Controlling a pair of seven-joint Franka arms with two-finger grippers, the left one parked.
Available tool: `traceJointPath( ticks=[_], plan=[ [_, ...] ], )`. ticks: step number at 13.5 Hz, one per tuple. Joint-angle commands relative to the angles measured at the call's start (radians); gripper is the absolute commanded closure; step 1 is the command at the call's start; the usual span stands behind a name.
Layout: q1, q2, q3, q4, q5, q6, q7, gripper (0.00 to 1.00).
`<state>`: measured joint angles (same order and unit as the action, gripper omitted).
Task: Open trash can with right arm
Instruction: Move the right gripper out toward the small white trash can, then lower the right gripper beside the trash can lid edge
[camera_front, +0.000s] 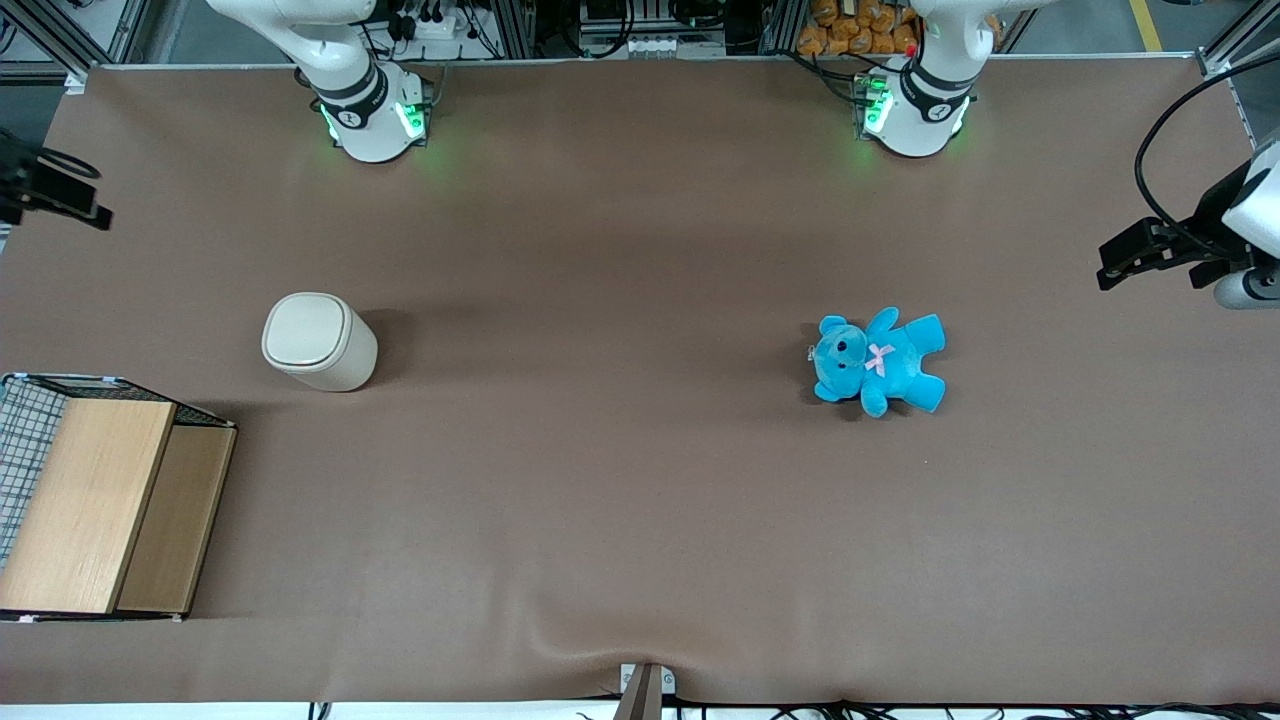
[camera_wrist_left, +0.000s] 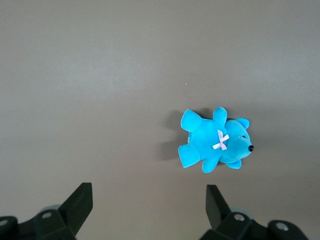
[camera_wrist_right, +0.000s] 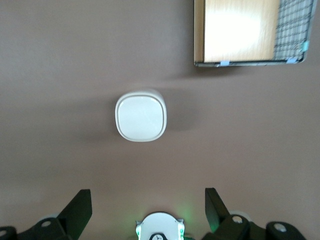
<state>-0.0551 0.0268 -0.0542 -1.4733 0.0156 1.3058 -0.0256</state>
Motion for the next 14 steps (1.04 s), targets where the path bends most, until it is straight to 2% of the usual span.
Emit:
traceJointPath(
  ticks=[1, 9, 10, 12, 13, 14],
  plan=[
    [-0.005, 0.007, 0.007, -0.099, -0.012, 0.009, -0.014, 0.00],
    [0.000, 0.012, 0.007, -0.310, -0.014, 0.150, -0.008, 0.00],
    [0.003, 0.013, 0.007, -0.332, -0.014, 0.167, -0.007, 0.09],
    [0.011, 0.013, 0.008, -0.372, -0.014, 0.196, -0.004, 0.57],
    [0.014, 0.015, 0.007, -0.386, -0.013, 0.204, -0.001, 0.89],
    [0.020, 0.021, 0.007, -0.398, -0.014, 0.214, 0.001, 1.00]
  ],
)
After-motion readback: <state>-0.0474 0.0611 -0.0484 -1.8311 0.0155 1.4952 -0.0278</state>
